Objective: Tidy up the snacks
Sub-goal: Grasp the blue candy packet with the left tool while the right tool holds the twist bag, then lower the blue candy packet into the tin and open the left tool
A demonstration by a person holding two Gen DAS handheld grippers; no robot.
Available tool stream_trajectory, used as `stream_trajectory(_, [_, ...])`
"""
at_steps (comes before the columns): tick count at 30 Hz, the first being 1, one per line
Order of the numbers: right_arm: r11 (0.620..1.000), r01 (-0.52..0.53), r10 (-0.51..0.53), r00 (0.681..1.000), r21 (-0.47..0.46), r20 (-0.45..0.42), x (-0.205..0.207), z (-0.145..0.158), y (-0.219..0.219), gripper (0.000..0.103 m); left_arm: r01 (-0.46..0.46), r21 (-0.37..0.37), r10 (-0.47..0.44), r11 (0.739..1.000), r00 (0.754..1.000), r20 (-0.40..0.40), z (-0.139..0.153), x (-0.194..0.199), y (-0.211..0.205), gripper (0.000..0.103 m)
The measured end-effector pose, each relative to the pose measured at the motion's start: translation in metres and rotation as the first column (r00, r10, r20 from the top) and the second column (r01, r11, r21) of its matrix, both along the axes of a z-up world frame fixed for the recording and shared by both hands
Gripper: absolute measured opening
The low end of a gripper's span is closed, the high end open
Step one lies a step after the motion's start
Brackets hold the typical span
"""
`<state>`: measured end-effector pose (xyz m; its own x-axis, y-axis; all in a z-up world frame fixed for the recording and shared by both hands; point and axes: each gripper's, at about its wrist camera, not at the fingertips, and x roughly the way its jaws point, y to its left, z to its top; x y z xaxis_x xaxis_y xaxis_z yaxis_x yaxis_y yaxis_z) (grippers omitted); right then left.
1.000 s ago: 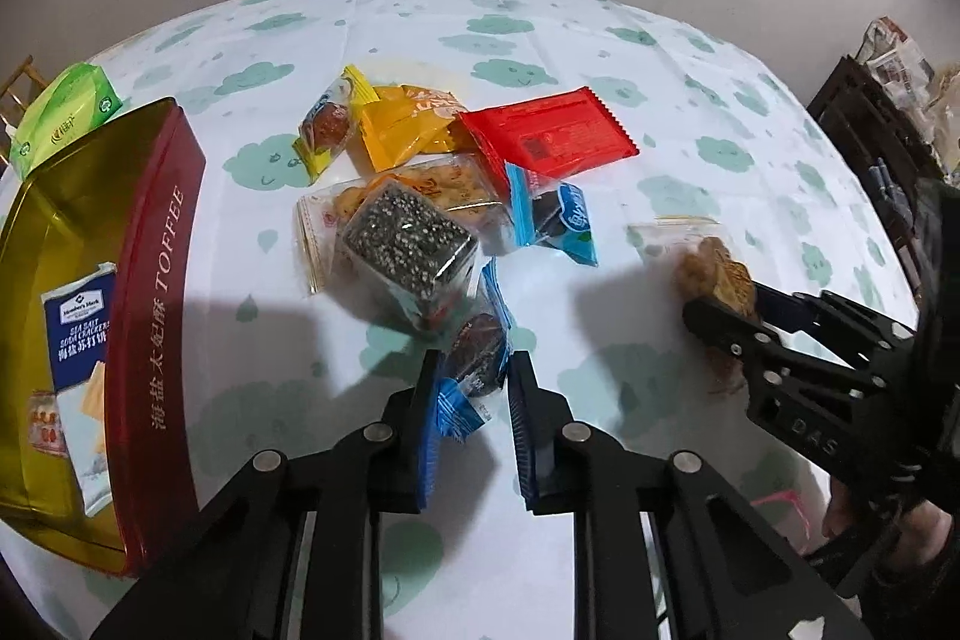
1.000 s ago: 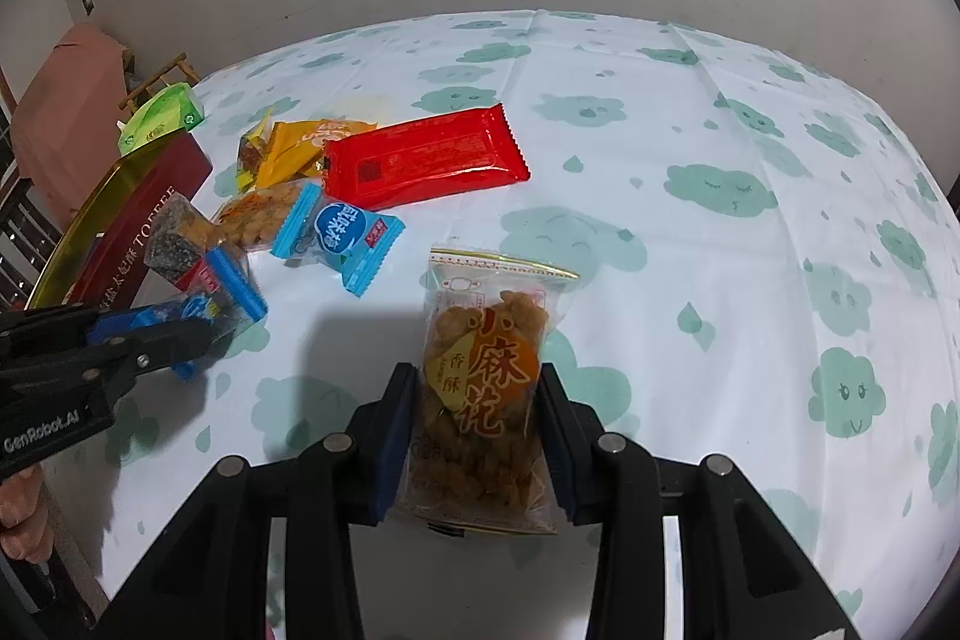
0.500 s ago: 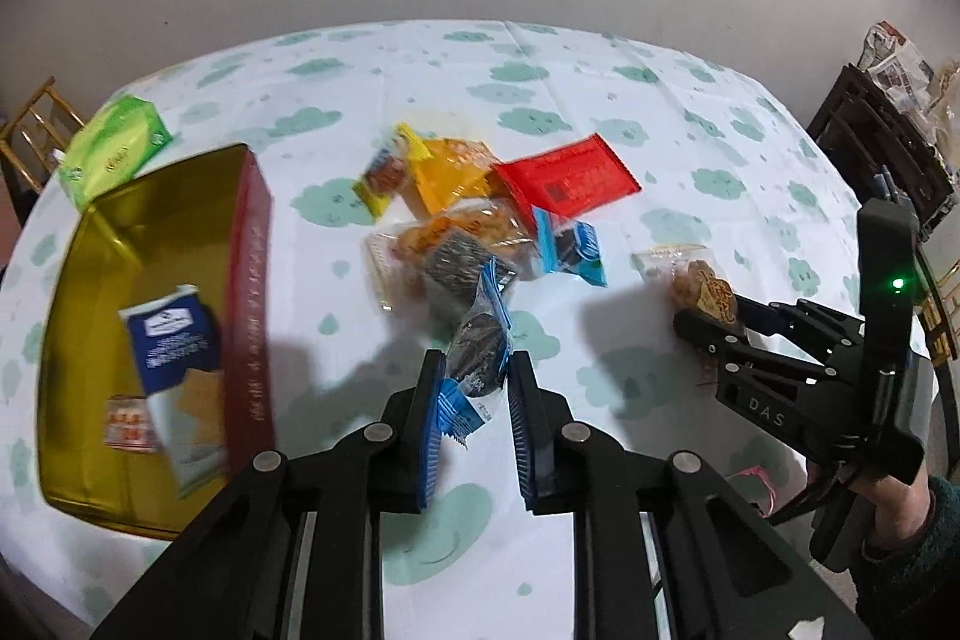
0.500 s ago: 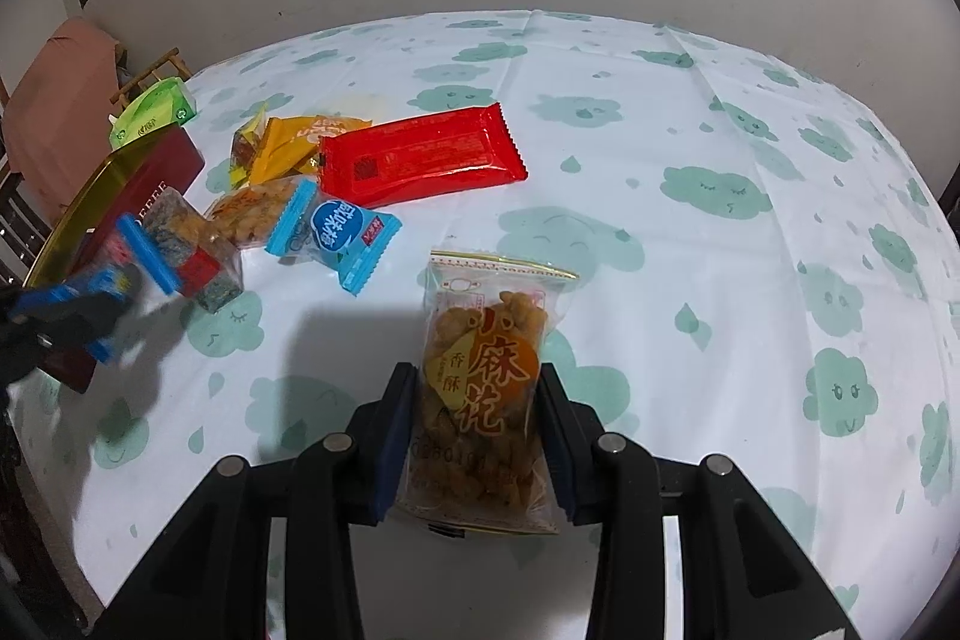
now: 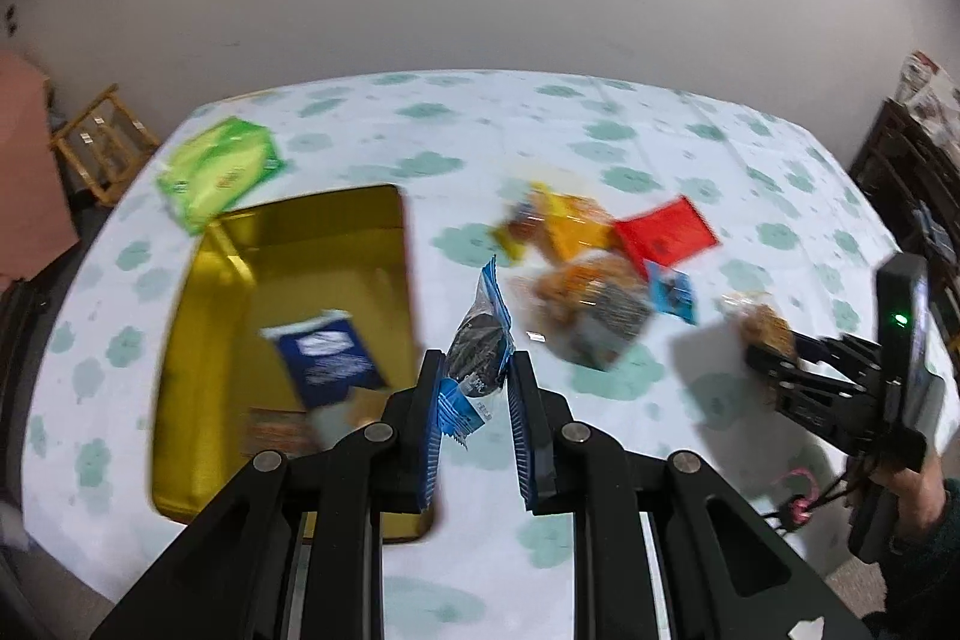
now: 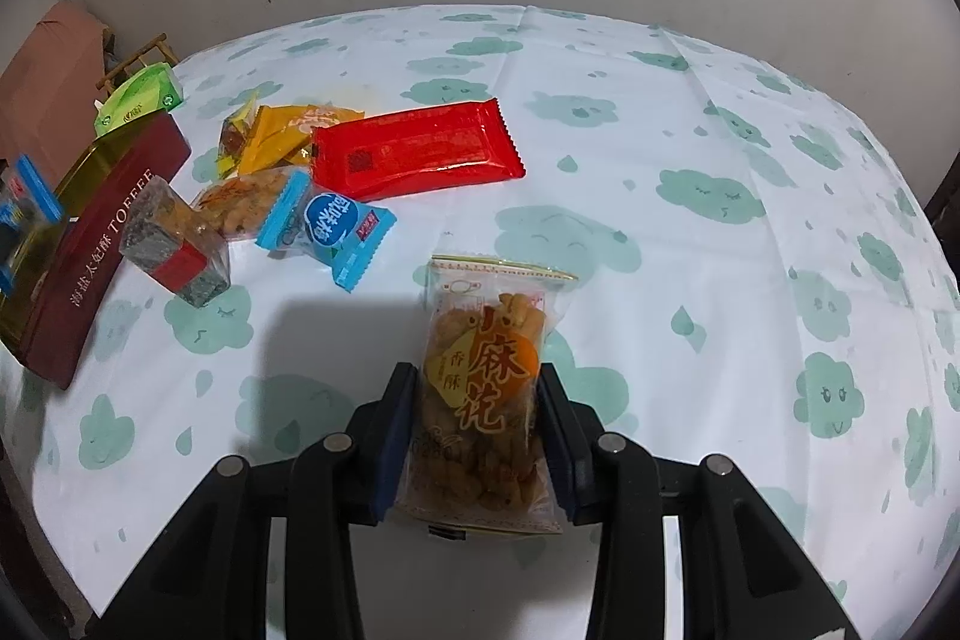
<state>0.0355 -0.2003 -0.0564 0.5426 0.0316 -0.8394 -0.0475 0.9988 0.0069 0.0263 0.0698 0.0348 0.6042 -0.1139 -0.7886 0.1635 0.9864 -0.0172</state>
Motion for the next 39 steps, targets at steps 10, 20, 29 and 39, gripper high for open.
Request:
stream_trajectory(10, [1.000, 0.019, -0.019, 1.000, -0.021, -0.017, 0.003, 0.000, 0.003, 0.040, -0.152, 0.097, 0.150, 0.984, 0.988, 0.028, -0.007, 0.014, 0.064, 0.018])
stream_trajectory(20, [0.999, 0.037, -0.038, 0.999, -0.038, -0.027, 0.005, -0.001, 0.006, 0.040, -0.215, 0.127, 0.217, 0.968, 0.976, -0.003, -0.029, 0.026, 0.104, 0.018])
stream_trajectory(29, [0.998, 0.045, -0.047, 0.998, -0.048, -0.032, 0.007, -0.001, 0.007, 0.040, -0.235, 0.145, 0.243, 0.961, 0.969, -0.044, -0.053, 0.033, 0.121, 0.018])
stream_trajectory(39, [0.997, 0.055, -0.057, 0.998, -0.052, -0.037, 0.009, -0.001, 0.008, 0.040, -0.232, 0.165, 0.248, 0.959, 0.966, -0.078, -0.073, 0.035, 0.129, 0.018])
